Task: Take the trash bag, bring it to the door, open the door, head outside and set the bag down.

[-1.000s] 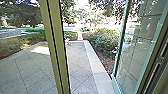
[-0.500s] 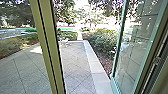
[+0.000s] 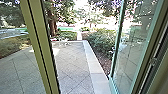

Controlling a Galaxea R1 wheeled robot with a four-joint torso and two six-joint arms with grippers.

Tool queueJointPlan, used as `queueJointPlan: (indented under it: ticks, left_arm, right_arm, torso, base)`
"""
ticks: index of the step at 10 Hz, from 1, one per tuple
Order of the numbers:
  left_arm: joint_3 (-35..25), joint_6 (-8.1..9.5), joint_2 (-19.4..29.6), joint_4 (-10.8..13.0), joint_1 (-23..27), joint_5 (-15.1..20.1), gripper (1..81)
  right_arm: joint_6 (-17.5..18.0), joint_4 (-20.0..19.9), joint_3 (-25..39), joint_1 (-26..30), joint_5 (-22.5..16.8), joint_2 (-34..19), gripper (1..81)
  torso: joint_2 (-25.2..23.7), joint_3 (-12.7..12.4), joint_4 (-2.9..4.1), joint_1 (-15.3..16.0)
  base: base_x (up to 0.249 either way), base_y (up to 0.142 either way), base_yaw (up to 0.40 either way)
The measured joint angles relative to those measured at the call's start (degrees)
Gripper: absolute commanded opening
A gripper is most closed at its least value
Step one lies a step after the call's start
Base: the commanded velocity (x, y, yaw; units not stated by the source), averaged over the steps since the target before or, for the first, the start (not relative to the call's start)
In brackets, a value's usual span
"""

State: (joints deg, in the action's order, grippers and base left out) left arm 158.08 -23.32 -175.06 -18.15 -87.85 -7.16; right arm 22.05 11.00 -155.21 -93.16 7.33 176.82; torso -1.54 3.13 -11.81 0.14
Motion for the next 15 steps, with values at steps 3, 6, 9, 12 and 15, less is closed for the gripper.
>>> queueJointPlan:
  ticks: [3, 6, 9, 12, 15]
  left_arm:
    - [0.0, 0.0, 0.0, 0.6, 0.0, 0.0, 1.0]
    - [0.0, 0.0, 0.0, 0.8, 0.0, 0.0, 1.0]
    - [0.0, 0.0, 0.0, 0.8, 0.0, 0.0, 1.0]
    - [0.0, 0.0, 0.0, 0.8, 0.0, -0.1, 1.0]
    - [0.0, 0.0, 0.0, 0.8, -0.2, -0.2, 1.0]
  right_arm:
    - [-0.2, 0.0, -0.1, 0.2, -0.3, -0.1, 81.1]
    - [-0.2, 0.0, -0.9, 0.1, -0.3, 0.0, 81.1]
    - [-0.2, 0.0, -0.9, 0.0, -0.1, 0.0, 81.1]
    - [-0.2, 0.0, -0.9, -0.2, 0.2, 0.0, 81.1]
    - [-0.3, 0.0, -0.9, -0.2, 0.2, 0.0, 81.1]
  torso:
    - [0.0, 0.0, 0.0, 0.0]
    - [0.0, 0.0, 0.0, 0.0]
    - [0.0, 0.0, 0.0, 0.0]
    - [0.0, 0.0, 0.0, 0.0]
    - [0.0, 0.0, 0.0, 0.0]
  base:
    - [0.0, -0.12, 0.0]
    - [0.0, -0.12, 0.0]
    - [0.0, -0.112, 0.0]
    - [0.0, -0.1, 0.0]
    - [0.0, -0.1, 0.0]
